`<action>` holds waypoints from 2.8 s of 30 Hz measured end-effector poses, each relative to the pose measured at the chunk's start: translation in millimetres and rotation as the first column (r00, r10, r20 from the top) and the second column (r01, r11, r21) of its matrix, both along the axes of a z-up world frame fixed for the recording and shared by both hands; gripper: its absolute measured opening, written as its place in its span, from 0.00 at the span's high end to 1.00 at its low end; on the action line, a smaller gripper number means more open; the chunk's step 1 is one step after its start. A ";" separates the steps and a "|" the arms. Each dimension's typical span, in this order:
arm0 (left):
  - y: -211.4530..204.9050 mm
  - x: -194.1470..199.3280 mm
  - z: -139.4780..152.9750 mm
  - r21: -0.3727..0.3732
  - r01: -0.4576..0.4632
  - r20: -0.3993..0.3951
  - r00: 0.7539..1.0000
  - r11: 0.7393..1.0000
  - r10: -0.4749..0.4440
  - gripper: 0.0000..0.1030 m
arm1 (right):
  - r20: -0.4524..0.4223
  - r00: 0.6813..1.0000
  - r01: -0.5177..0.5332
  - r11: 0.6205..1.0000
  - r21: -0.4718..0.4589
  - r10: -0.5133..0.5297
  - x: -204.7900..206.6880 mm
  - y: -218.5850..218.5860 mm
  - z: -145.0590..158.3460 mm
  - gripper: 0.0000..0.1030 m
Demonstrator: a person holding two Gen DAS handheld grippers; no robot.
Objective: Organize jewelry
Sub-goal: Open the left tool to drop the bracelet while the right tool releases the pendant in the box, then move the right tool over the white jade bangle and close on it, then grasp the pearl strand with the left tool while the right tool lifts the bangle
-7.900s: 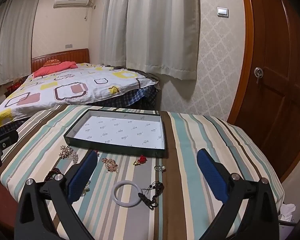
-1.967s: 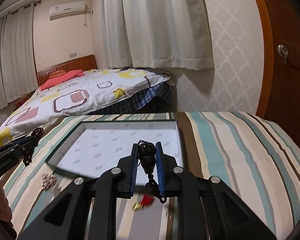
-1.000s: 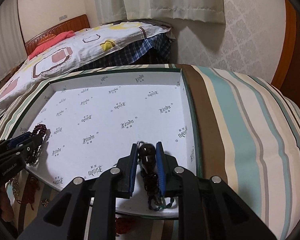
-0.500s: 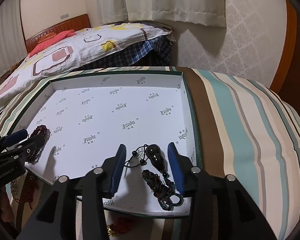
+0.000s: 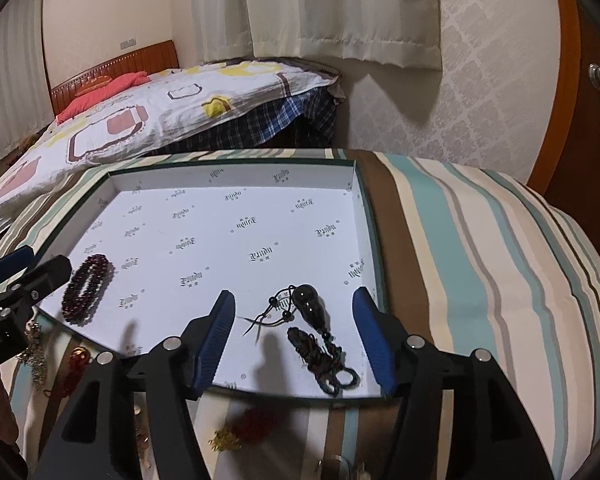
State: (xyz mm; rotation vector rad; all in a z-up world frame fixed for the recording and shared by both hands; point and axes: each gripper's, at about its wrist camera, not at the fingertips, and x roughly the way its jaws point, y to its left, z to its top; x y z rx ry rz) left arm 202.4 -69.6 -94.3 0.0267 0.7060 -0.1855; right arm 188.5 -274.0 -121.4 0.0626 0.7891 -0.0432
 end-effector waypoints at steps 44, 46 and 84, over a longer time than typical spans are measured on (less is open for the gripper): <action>27.8 -158.0 -35.8 -0.009 -0.024 0.013 1.000 1.000 0.024 0.17 | 0.019 0.998 -0.065 0.997 -0.052 0.066 -149.3 70.3 -29.9 0.20; 25.3 -159.0 -36.2 -0.006 -0.016 0.012 1.000 1.000 0.016 0.17 | 0.009 0.998 -0.069 0.997 -0.046 0.070 -149.7 70.5 -31.2 0.21; 4.8 -154.0 -52.3 -0.020 0.111 -0.081 0.990 0.994 -0.112 0.55 | 0.040 0.998 -0.059 0.998 0.007 0.058 -156.4 64.2 -19.2 0.33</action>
